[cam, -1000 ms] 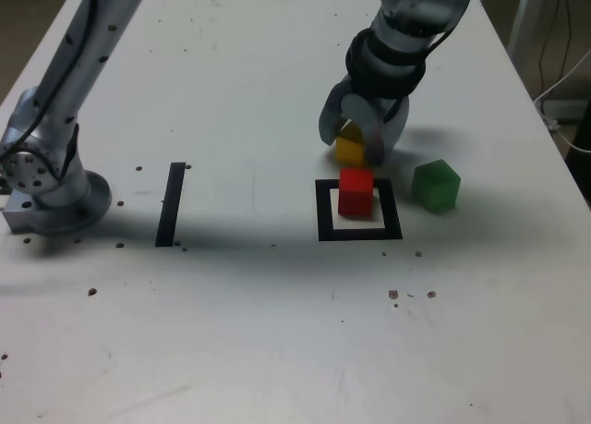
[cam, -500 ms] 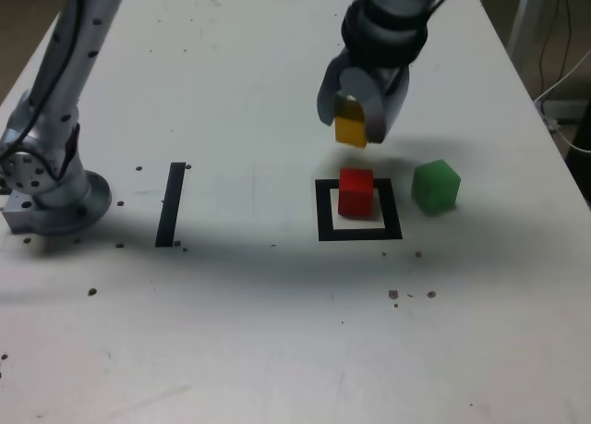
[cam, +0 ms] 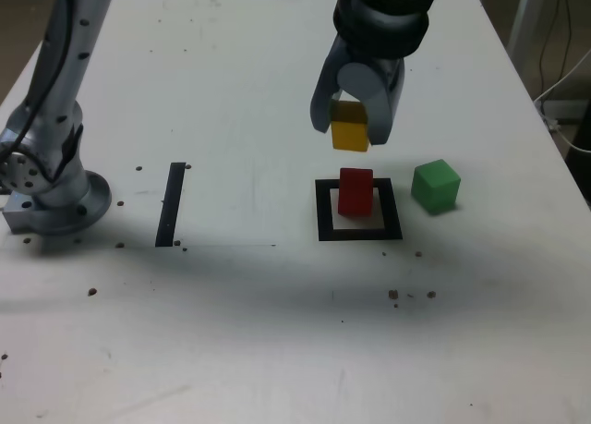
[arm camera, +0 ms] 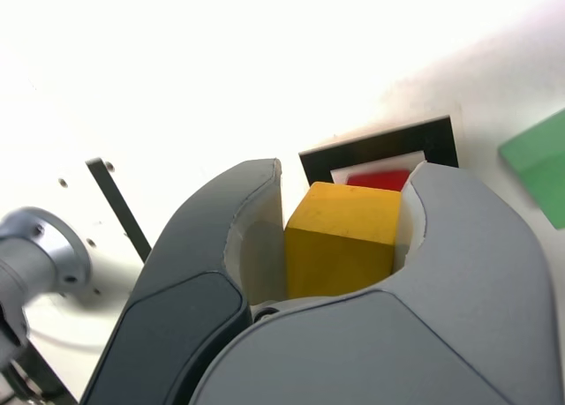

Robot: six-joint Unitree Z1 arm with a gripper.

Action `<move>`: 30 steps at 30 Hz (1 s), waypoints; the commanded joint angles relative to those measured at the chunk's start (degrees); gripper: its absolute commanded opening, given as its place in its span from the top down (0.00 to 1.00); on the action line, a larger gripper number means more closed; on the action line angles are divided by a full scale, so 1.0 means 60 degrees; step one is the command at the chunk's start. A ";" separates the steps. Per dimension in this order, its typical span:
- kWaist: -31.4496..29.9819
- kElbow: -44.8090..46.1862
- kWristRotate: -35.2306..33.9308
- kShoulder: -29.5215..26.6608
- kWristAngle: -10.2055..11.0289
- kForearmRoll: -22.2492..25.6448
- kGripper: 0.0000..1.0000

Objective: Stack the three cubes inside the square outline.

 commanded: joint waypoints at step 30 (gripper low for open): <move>-0.0080 0.0056 -0.0811 0.0791 -0.0752 -0.0385 0.72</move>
